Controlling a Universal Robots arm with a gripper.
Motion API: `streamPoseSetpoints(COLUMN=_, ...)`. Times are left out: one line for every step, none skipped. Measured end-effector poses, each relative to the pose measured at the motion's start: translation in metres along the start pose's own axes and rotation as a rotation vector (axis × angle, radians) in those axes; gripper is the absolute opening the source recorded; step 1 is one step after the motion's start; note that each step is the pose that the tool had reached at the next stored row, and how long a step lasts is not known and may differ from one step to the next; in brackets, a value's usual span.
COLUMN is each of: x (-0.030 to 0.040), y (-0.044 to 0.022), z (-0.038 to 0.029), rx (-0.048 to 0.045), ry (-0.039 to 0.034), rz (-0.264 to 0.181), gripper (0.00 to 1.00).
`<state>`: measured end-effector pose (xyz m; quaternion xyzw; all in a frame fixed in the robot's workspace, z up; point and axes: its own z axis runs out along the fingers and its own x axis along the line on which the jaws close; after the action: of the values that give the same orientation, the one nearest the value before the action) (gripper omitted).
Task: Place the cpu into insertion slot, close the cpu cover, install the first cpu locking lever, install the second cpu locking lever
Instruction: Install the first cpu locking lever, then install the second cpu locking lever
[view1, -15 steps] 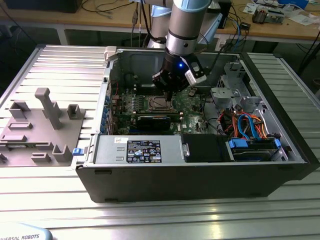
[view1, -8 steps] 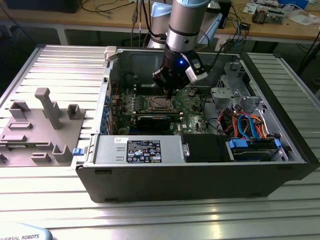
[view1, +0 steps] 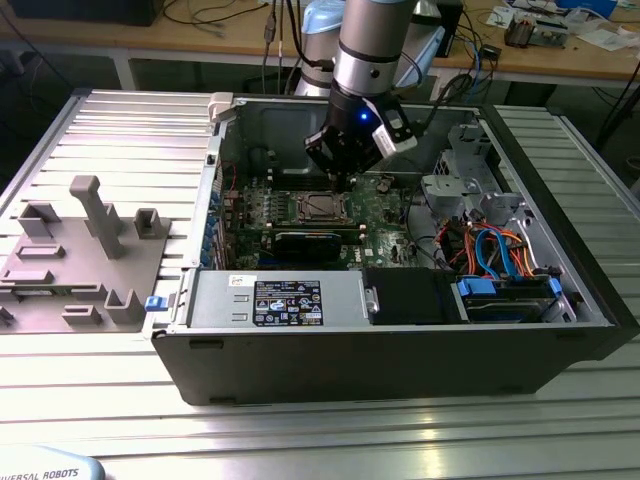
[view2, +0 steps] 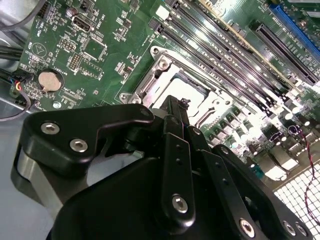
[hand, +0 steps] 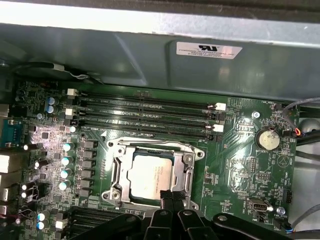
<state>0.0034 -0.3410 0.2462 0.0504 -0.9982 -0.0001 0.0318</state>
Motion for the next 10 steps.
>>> streamPoseSetpoints(x=0.0000, y=0.0000, z=-0.0001, rx=0.0002, ry=0.0001, rz=0.000, gripper=0.11)
streamPoseSetpoints(x=0.0000, y=0.0000, z=-0.0002, rx=0.0003, ry=0.0002, rz=0.000, gripper=0.11)
streamPoseSetpoints(x=0.0000, y=0.0000, z=-0.0002, rx=0.0002, ry=0.0001, rz=0.000, gripper=0.11)
streamPoseSetpoints(x=0.0000, y=0.0000, z=-0.0002, rx=0.0002, ry=0.0001, rz=0.000, gripper=0.11)
streamPoseSetpoints(x=0.0000, y=0.0000, z=-0.0003, rx=0.0003, ry=0.0001, rz=0.000, gripper=0.11)
streamPoseSetpoints(x=0.0000, y=0.0000, z=-0.0003, rx=0.0002, ry=0.0001, rz=0.000, gripper=0.11)
streamPoseSetpoints(x=0.0001, y=0.0000, z=-0.0003, rx=0.0002, ry=0.0001, rz=0.000, gripper=0.11)
streamPoseSetpoints(x=0.0001, y=-0.0002, z=-0.0004, rx=0.0004, ry=0.0002, rz=0.000, gripper=0.11)
streamPoseSetpoints(x=0.0001, y=-0.0010, z=-0.0005, rx=0.0005, ry=0.0002, rz=0.000, gripper=0.11)
streamPoseSetpoints(x=0.0002, y=-0.0016, z=-0.0004, rx=0.0002, ry=0.0001, rz=0.000, gripper=0.11)
